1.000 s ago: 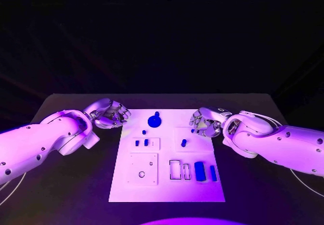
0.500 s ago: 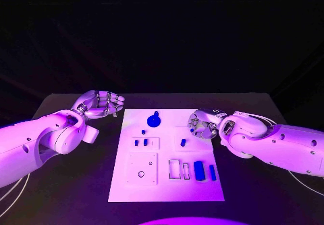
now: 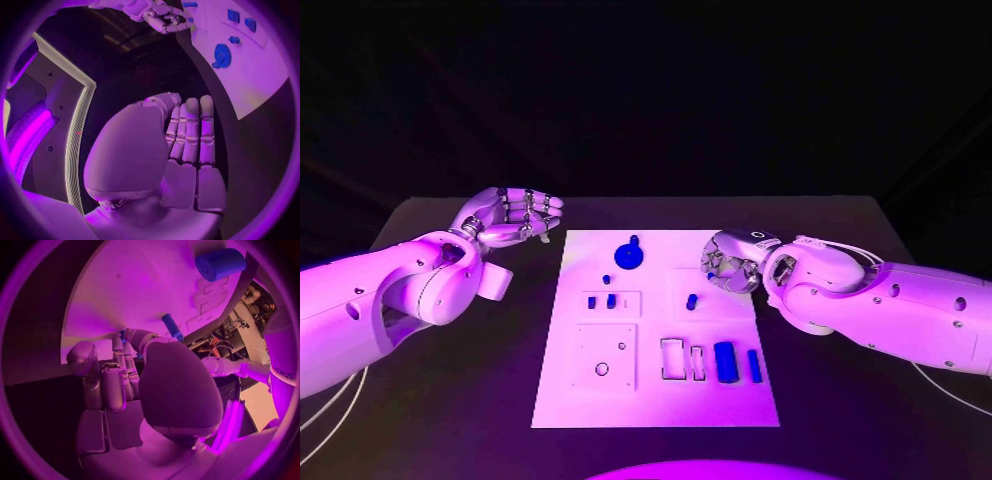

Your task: Assemble the parts on the task board

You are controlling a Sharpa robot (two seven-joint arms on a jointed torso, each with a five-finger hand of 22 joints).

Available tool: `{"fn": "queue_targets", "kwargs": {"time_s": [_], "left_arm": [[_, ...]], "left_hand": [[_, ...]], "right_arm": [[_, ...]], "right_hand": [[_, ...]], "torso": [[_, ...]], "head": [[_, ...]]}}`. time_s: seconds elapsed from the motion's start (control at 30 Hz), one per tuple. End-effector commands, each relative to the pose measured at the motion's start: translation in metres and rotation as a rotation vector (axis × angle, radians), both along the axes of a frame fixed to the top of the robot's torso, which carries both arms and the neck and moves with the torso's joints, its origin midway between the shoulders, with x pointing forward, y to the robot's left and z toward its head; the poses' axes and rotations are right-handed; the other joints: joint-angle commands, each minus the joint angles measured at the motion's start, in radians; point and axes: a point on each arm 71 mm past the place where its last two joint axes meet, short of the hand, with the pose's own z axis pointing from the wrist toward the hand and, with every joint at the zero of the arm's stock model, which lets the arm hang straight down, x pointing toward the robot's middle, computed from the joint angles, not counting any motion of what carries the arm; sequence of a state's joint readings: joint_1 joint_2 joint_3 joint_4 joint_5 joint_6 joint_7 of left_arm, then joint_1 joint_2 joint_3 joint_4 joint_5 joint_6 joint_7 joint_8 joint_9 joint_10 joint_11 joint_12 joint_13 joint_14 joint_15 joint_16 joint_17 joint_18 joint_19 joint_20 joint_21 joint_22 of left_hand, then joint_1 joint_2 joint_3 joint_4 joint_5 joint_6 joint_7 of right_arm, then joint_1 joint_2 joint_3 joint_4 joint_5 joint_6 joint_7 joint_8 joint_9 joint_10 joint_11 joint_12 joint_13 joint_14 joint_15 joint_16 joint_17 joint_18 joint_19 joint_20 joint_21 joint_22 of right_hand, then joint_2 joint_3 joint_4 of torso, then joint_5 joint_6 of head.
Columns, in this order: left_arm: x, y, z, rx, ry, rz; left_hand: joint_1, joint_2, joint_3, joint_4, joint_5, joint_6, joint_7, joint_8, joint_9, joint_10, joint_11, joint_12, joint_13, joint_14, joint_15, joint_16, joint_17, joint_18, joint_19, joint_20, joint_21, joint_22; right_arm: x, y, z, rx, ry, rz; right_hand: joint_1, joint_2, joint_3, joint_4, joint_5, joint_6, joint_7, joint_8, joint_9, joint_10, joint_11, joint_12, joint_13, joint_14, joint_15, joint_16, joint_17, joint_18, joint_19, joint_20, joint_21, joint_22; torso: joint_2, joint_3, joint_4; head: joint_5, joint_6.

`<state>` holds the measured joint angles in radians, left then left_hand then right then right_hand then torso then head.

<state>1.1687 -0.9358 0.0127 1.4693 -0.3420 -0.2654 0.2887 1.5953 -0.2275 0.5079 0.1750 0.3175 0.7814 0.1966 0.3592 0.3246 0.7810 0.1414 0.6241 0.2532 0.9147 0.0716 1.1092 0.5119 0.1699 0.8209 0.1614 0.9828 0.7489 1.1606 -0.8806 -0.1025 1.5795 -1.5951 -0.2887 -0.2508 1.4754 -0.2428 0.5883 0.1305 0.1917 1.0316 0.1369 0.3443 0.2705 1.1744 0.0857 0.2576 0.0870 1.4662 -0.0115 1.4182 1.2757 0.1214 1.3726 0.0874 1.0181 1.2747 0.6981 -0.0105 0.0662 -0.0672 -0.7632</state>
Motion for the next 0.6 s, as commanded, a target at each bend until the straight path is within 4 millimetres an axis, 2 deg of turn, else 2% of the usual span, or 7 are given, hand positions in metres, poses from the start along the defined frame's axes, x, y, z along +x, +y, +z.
{"fn": "queue_targets", "kwargs": {"time_s": [0.03,0.17,0.2,0.27,0.4,0.6], "left_arm": [[-0.0002,-0.001,0.0024,-0.024,-0.012,0.001],[-0.0004,-0.001,0.0025,-0.024,-0.012,0.0],[-0.0004,-0.0011,0.0025,-0.025,-0.012,-0.001],[-0.0005,-0.0011,0.0025,-0.025,-0.012,-0.002],[-0.0005,-0.0005,0.0025,-0.025,-0.013,-0.002],[-0.0009,-0.0008,0.0028,-0.028,-0.015,-0.009]], "left_hand": [[-0.009,0.005,0.001,-0.005,-0.003,-0.002,0.013,0.005,-0.001,-0.002,0.007,-0.003,-0.001,-0.006,0.0,-0.005,-0.001,0.015,-0.007,-0.002,-0.004,-0.002],[-0.009,0.005,0.001,-0.005,-0.003,-0.002,0.013,0.005,-0.001,-0.002,0.007,-0.003,-0.001,-0.006,0.0,-0.005,-0.001,0.015,-0.007,-0.002,-0.004,-0.002],[-0.009,0.005,0.001,-0.005,-0.003,-0.002,0.013,0.005,-0.001,-0.002,0.007,-0.003,-0.001,-0.006,0.0,-0.005,-0.001,0.015,-0.007,-0.002,-0.004,-0.002],[-0.01,0.006,0.003,-0.011,-0.003,0.002,0.012,0.008,-0.002,-0.002,0.007,-0.004,-0.003,-0.007,0.0,-0.007,-0.003,0.016,-0.008,-0.001,-0.005,-0.002],[-0.011,0.007,0.004,-0.015,-0.003,0.007,0.01,0.012,-0.002,-0.003,0.007,-0.004,-0.005,-0.007,-0.001,-0.008,-0.004,0.016,-0.009,-0.001,-0.005,-0.002],[-0.017,0.012,0.008,-0.028,-0.004,0.029,0.006,0.025,-0.003,-0.004,0.005,-0.005,-0.013,-0.012,-0.002,-0.015,-0.008,0.016,-0.014,-0.002,-0.007,-0.003]], "right_arm": [[-0.0048,0.0005,-0.0124,-0.097,0.044,0.003],[-0.0057,0.001,-0.014,-0.125,0.047,0.004],[-0.0061,0.0014,-0.0144,-0.132,0.048,0.005],[-0.007,0.0024,-0.015,-0.144,0.048,0.009],[-0.0089,0.0048,-0.0162,-0.175,0.042,0.016],[-0.0111,0.0073,-0.0162,-0.222,0.014,0.01]], "right_hand": [[0.003,0.019,0.006,-0.017,0.003,0.011,-0.004,0.005,0.004,0.035,-0.026,0.006,0.011,0.044,-0.007,0.004,-0.002,-0.018,0.006,-0.003,0.014,0.01],[-0.008,0.022,0.014,-0.036,0.0,0.025,-0.009,0.012,0.009,0.054,-0.032,0.002,0.014,0.044,-0.012,0.004,-0.002,-0.02,0.007,-0.008,0.026,0.021],[-0.021,0.025,0.015,-0.041,-0.028,0.03,-0.012,0.015,0.013,0.061,-0.035,-0.004,0.015,0.045,-0.014,0.005,0.0,-0.021,0.008,-0.01,0.03,0.027],[-0.026,0.029,0.018,-0.045,-0.042,0.033,-0.014,0.018,0.015,0.067,-0.036,-0.007,0.016,0.045,-0.015,0.006,0.002,-0.023,0.011,-0.011,0.041,0.034],[-0.021,0.031,0.033,-0.073,-0.021,0.039,-0.015,0.02,0.02,0.083,-0.039,-0.015,0.02,0.046,-0.019,0.007,0.003,-0.025,0.015,-0.016,0.054,0.045],[-0.031,0.029,0.042,-0.087,-0.006,0.047,-0.017,0.022,0.024,0.095,-0.04,-0.022,0.022,0.047,-0.02,0.007,0.004,-0.027,0.019,-0.017,0.07,0.056]], "torso": [[-0.001,0.0,-0.0012],[-0.001,-0.0008,-0.0016],[-0.001,-0.0008,-0.0016],[0.0,-0.0001,-0.0014],[0.0,-0.0003,-0.0002],[-0.001,-0.0012,-0.0006]], "head": [[-0.002,-0.002],[-0.003,-0.003],[-0.003,-0.003],[-0.005,-0.005],[-0.009,-0.006],[-0.01,-0.008]]}}
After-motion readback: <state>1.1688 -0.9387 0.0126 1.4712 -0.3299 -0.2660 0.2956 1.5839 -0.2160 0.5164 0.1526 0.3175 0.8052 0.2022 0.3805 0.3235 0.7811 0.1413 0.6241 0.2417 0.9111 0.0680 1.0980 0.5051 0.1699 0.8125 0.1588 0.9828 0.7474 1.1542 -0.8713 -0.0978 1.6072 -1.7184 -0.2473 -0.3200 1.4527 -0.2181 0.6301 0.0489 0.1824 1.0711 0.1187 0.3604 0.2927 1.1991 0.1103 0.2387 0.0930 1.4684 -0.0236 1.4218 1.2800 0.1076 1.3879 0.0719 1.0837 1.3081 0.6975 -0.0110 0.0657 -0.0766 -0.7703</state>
